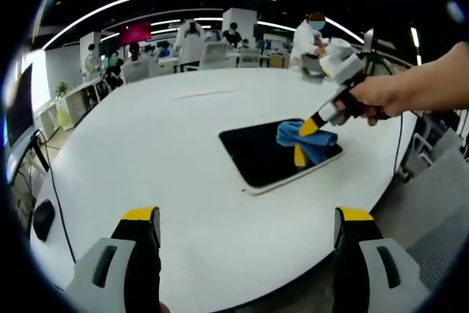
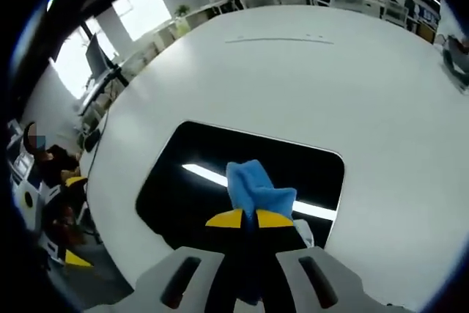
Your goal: Wipe the mirror surface with the cleaning cloth until all visible marks leave the cleaned area.
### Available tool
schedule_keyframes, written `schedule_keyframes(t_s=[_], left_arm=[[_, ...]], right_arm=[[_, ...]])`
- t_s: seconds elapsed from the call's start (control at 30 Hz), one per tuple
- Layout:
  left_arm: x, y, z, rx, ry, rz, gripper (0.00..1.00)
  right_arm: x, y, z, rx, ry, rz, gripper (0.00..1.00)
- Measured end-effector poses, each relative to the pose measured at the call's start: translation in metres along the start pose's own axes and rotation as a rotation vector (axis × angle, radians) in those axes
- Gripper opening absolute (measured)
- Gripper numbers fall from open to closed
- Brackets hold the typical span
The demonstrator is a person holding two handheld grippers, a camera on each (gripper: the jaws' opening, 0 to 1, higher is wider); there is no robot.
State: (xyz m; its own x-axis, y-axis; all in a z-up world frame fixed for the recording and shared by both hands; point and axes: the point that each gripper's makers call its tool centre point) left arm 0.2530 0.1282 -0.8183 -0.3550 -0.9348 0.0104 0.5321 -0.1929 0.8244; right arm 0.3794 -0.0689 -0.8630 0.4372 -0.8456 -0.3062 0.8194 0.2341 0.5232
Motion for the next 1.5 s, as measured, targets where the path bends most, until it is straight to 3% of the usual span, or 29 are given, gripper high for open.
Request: schedule_keyframes(t_s=[0.63,0.7,0.93,1.13,1.5], left_arm=[[0.0,-0.001,0.0,-0.006,-0.001,-0.014,0.99],[-0.008,0.006,0.001,0.026,0.047,-0.037,0.99],[-0.004,0.007,0.001,0.03,0.024,-0.04,0.99],[-0.005,0.014,0.003,0.071,0.024,-0.037,0.99],[-0.007,0.014,0.003,0.071,0.035,-0.036,0.99]], right_arm=[[0.047,-0.011,0.022,-0.013,-0.068,-0.027,0.0],[0.048,-0.011,0.022,-0.013,-0.07,-0.026,0.0],[0.045,-0.012,0.022,-0.034,-0.094,0.026,0.0],[0.047,-0.014,0.026,-0.039,-0.115,0.013,0.0],[0.052,-0.012,0.023,-0.039,-0.137,-0.011,0.0]])
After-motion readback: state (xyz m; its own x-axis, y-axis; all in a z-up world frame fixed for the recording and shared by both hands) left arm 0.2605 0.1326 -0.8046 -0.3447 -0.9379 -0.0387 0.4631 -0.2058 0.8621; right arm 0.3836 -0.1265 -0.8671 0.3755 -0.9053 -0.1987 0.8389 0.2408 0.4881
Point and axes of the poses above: the point that each gripper's makers call its tool centre point, and the gripper's own axes: z roughly backward along the fingers, x roughly to its right, y roughly out of its top, and after that the axes turned 5 degrees about y, right-handed
